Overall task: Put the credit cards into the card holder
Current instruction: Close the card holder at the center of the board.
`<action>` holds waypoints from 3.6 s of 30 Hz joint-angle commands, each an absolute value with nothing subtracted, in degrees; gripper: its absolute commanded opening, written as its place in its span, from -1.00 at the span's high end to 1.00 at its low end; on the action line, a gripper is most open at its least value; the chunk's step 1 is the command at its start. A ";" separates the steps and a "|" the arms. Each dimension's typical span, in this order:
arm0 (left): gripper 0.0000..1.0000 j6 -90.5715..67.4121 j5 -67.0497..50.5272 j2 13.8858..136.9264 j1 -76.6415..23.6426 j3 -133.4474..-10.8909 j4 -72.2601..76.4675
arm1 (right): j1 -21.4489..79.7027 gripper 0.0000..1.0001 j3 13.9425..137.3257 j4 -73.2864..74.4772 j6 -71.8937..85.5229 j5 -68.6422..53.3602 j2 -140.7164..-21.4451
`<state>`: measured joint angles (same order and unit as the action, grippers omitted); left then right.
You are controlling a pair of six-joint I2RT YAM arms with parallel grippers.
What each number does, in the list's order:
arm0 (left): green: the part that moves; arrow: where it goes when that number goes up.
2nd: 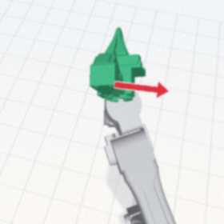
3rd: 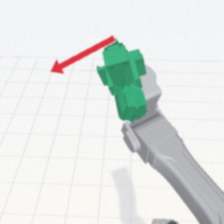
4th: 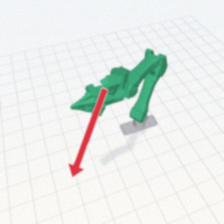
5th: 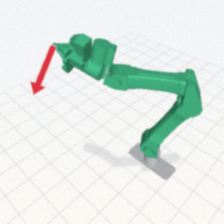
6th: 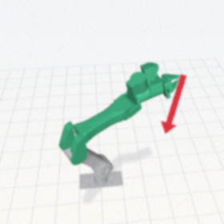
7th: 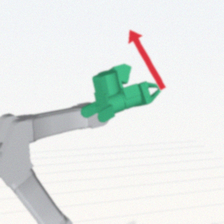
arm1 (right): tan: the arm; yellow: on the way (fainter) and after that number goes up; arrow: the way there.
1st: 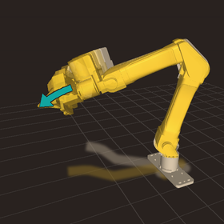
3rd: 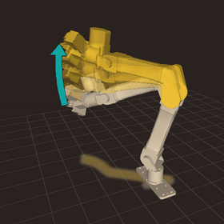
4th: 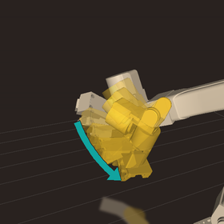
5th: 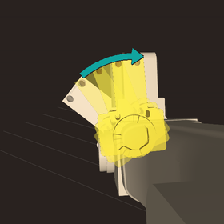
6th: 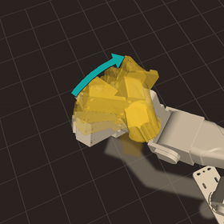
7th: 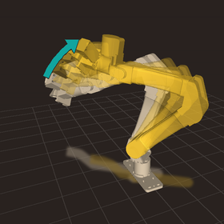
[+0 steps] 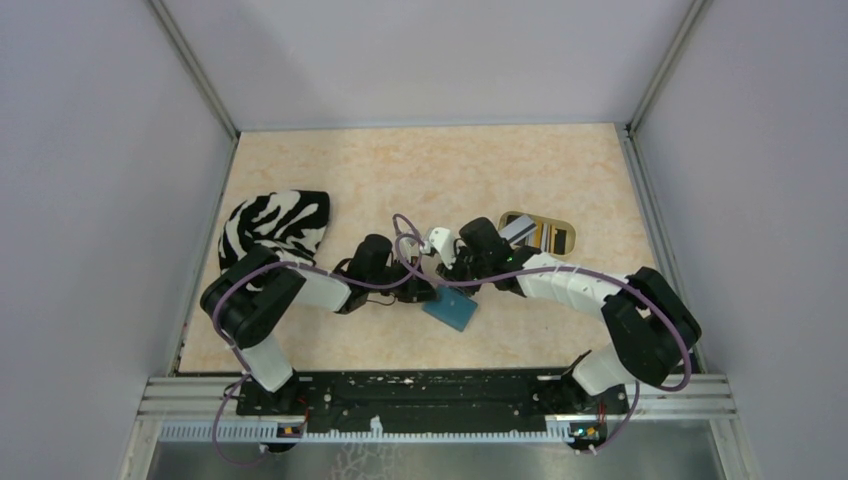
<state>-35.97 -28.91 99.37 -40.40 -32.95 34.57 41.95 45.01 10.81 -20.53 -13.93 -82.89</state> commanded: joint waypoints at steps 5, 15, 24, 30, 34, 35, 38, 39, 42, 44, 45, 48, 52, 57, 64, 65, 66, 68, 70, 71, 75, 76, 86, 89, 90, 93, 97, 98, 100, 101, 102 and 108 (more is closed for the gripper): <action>1.00 -34.24 -26.96 99.76 -40.57 -32.07 32.92 | 42.36 0.66 47.79 11.20 -21.60 -12.27 -82.47; 1.00 -33.93 -26.80 99.40 -40.52 -32.08 32.78 | 40.05 1.00 47.92 12.95 -22.16 -15.19 -80.59; 1.00 -33.84 -27.37 100.10 -40.57 -32.33 32.86 | 38.14 1.00 45.91 14.96 -21.15 -25.94 -80.64; 1.00 -33.53 -27.39 99.65 -40.52 -32.12 32.96 | 38.08 1.00 44.29 14.72 -20.67 -30.04 -81.64; 1.00 -33.50 -27.61 99.75 -40.53 -32.17 33.04 | 38.28 1.00 43.41 15.81 -21.30 -30.66 -82.65; 1.00 -33.56 -27.68 99.80 -40.52 -32.16 33.05 | 38.52 1.00 42.75 15.19 -21.15 -30.37 -82.65; 1.00 -33.53 -27.85 99.84 -40.52 -32.16 33.13 | 39.50 1.00 41.69 13.20 -20.49 -28.65 -82.73; 1.00 -33.50 -27.84 99.78 -40.57 -32.15 33.13 | 39.65 1.00 41.64 12.63 -20.11 -28.31 -82.80; 1.00 -33.49 -27.74 99.67 -40.54 -32.15 33.13 | 40.16 1.00 41.83 11.20 -19.15 -27.33 -83.76; 1.00 -33.41 -27.69 99.60 -40.52 -32.13 33.13 | 40.45 1.00 41.76 10.57 -18.36 -26.29 -83.95; 1.00 -33.36 -27.73 99.58 -40.52 -32.13 33.13 | 40.51 1.00 41.68 10.00 -17.84 -25.42 -83.83; 1.00 -33.38 -27.83 99.58 -40.56 -32.17 33.13 | 40.52 1.00 41.63 8.45 -16.81 -23.52 -82.37; 1.00 -33.40 -27.82 99.64 -40.55 -32.12 33.13 | 40.79 1.00 40.97 9.02 -18.07 -25.28 -81.24; 1.00 -33.49 -28.03 99.86 -40.52 -32.24 33.22 | 41.55 1.00 40.25 8.55 -18.87 -23.97 -81.32; 1.00 -33.34 -27.76 99.55 -40.54 -32.16 33.13 | 44.03 1.00 40.25 8.70 -20.17 -22.09 -82.04; 1.00 -33.39 -27.71 99.52 -40.52 -32.11 33.13 | 44.32 1.00 40.32 8.91 -20.45 -21.95 -82.08; 1.00 -33.35 -27.76 99.54 -40.54 -32.10 33.09 | 44.39 1.00 40.34 9.25 -20.62 -21.89 -82.05; 1.00 -33.40 -27.71 99.48 -40.54 -32.13 33.13 | 44.68 1.00 40.42 10.16 -21.38 -21.74 -81.96; 1.00 -33.35 -27.72 99.49 -40.52 -32.14 33.13 | 44.80 1.00 40.39 11.06 -22.42 -21.71 -81.69; 1.00 -33.37 -27.70 99.50 -40.52 -32.11 33.13 | 44.85 1.00 40.35 11.39 -22.78 -21.63 -81.55; 1.00 -33.35 -27.71 99.49 -40.55 -32.16 33.13 | 45.04 1.00 40.21 12.35 -23.81 -21.70 -81.17; 1.00 -33.37 -27.75 99.49 -40.52 -32.13 33.13 | 45.16 1.00 40.17 12.54 -24.06 -21.75 -81.33; 1.00 -33.33 -27.70 99.29 -40.52 -32.04 33.14 | 47.26 1.00 40.13 14.27 -26.33 -21.06 -82.56; 1.00 -33.35 -27.74 99.23 -40.59 -31.96 33.15 | 47.60 1.00 40.24 14.75 -26.50 -20.47 -83.46; 1.00 -33.38 -27.65 99.15 -40.55 -31.99 33.14 | 47.82 1.00 40.33 15.00 -26.76 -20.30 -83.83; 1.00 -33.31 -27.60 99.05 -40.56 -31.90 33.13 | 48.70 1.00 40.40 16.23 -27.75 -19.91 -84.31; 1.00 -33.27 -27.72 99.05 -40.54 -31.90 33.13 | 49.40 1.00 39.82 18.18 -29.56 -19.55 -84.01; 1.00 -33.29 -27.72 99.10 -40.52 -31.89 33.21 | 49.59 1.00 39.51 18.80 -29.91 -19.44 -83.86; 1.00 -33.32 -27.93 99.23 -40.52 -31.90 33.30 | 49.81 1.00 38.87 19.44 -30.46 -19.51 -83.38; 1.00 -33.34 -27.88 99.23 -40.52 -31.86 33.38 | 49.83 1.00 38.59 19.68 -30.62 -19.46 -83.18; 1.00 -33.35 -27.92 99.18 -40.62 -31.90 33.40 | 49.91 1.00 38.32 19.98 -30.66 -19.50 -83.07; 1.00 -33.34 -27.83 99.18 -40.54 -31.88 33.40 | 50.10 1.00 36.39 21.81 -31.16 -19.59 -81.87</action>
